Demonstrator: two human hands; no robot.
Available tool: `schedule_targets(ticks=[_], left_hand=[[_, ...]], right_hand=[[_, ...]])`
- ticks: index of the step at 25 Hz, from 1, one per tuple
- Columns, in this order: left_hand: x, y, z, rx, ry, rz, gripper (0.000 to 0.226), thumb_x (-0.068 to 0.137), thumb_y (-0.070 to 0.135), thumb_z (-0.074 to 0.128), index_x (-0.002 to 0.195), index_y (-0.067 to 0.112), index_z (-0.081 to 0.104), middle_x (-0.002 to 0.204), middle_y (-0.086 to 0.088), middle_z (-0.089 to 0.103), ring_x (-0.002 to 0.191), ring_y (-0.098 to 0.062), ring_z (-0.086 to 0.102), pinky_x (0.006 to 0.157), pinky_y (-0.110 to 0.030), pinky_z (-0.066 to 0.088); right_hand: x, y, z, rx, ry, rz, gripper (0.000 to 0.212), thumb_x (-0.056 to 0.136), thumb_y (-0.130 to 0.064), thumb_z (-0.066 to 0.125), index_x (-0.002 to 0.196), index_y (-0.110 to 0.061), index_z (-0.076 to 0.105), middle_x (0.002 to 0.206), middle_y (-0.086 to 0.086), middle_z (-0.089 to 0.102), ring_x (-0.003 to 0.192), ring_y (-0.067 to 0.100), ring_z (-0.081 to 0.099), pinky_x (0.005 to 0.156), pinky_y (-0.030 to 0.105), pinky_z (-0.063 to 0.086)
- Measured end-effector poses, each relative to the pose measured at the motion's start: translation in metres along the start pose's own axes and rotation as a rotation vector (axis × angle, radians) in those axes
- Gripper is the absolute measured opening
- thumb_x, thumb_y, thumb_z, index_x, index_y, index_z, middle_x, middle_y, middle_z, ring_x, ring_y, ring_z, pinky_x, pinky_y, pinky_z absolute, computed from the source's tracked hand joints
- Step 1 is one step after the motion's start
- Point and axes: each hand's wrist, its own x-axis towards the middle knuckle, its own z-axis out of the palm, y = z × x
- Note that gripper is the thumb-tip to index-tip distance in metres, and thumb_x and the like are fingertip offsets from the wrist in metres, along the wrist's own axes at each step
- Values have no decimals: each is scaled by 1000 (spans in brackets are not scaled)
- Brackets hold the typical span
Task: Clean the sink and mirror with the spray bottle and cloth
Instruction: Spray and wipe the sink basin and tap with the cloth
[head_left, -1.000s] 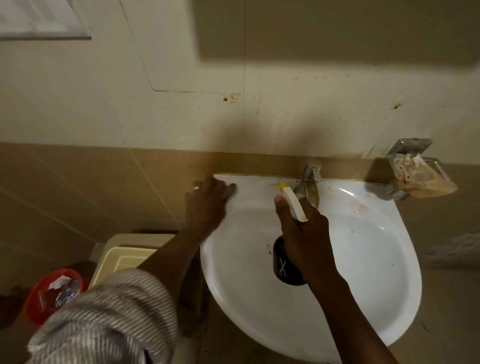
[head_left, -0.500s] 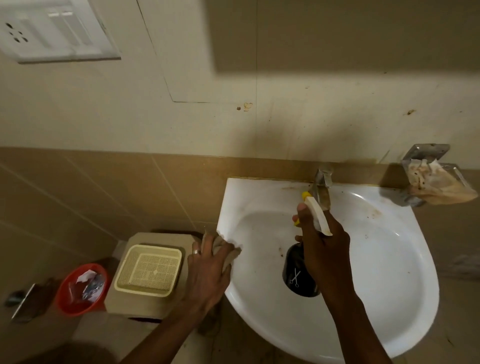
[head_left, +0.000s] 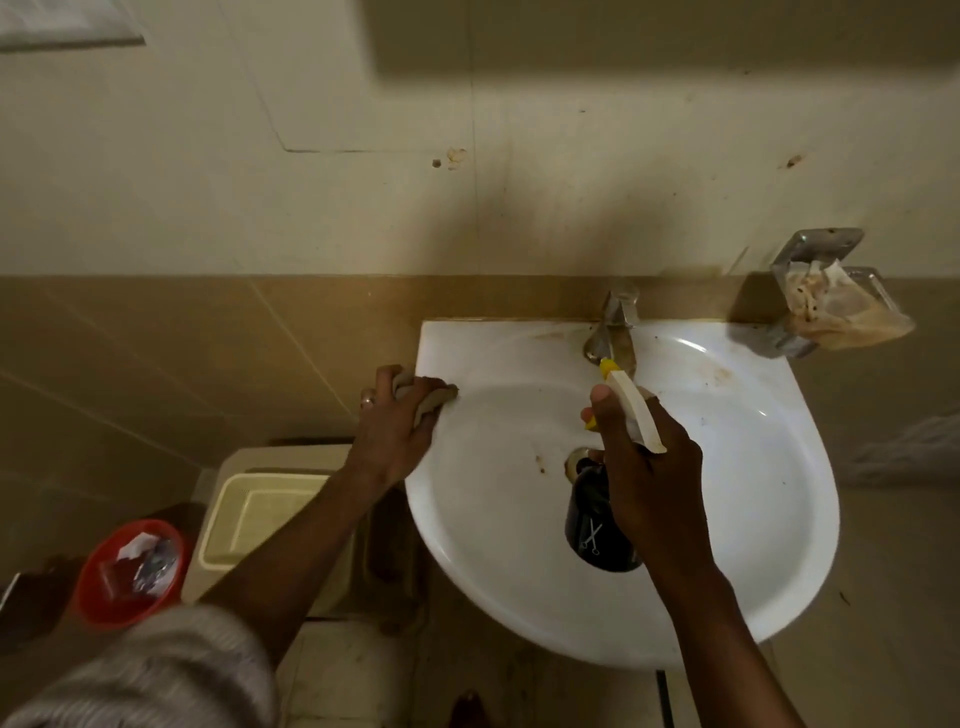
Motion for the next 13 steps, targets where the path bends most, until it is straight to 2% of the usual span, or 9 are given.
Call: schedule_targets(ticks=[2,3,5,7,10,11,13], left_hand=[[-46,14,-1,-93,43,-29,35,92,35,49,125,42,59,140,-2,46,136,-29,31,106,-52,38],[-67,24,1,-116,61,-58,35,91,27,55,123,41,61,141,-4,42,135,-31,33,105,-50,40],[-106,44,10,-172,111,-127,35,90,20,61,119,40,63,138,-7,35,128,-34,40,101,-47,45],[-140,69,22,-239,165,-206,31,90,20,61,115,39,63,138,-7,31,125,-33,42,99,-48,49],[-179,118,43,-234,193,-289,25,90,25,62,111,38,62,144,-5,29,132,-37,34,99,-51,49],[-187,132,46,-205,172,-264,23,89,26,62,110,36,63,142,-4,30,132,-36,32,99,-50,48],[-192,148,37,-211,113,-167,21,88,26,58,106,33,66,129,10,34,125,-29,37,99,-43,47]], right_hand=[[-5,-3,4,4,-39,2,40,98,-48,54,101,-12,70,90,24,74,73,25,66,62,11,54],[-7,-4,7,4,-70,3,34,100,-44,56,100,-13,70,91,23,74,71,24,67,67,17,58],[-16,-6,11,-2,-134,-3,23,102,-40,59,99,-20,69,92,23,74,79,28,69,79,41,64],[-28,-6,9,-15,-185,-26,24,103,-39,59,97,-18,69,91,25,73,84,30,69,81,52,62],[-46,0,-7,-61,-223,-38,40,103,-41,58,98,-3,71,93,27,73,80,37,71,79,52,59],[-51,2,-15,-66,-228,-30,41,102,-42,57,99,-4,71,93,27,73,81,39,71,78,52,59],[-57,6,-31,-73,-228,-15,36,102,-45,57,94,-12,70,90,24,73,81,39,72,73,45,60]])
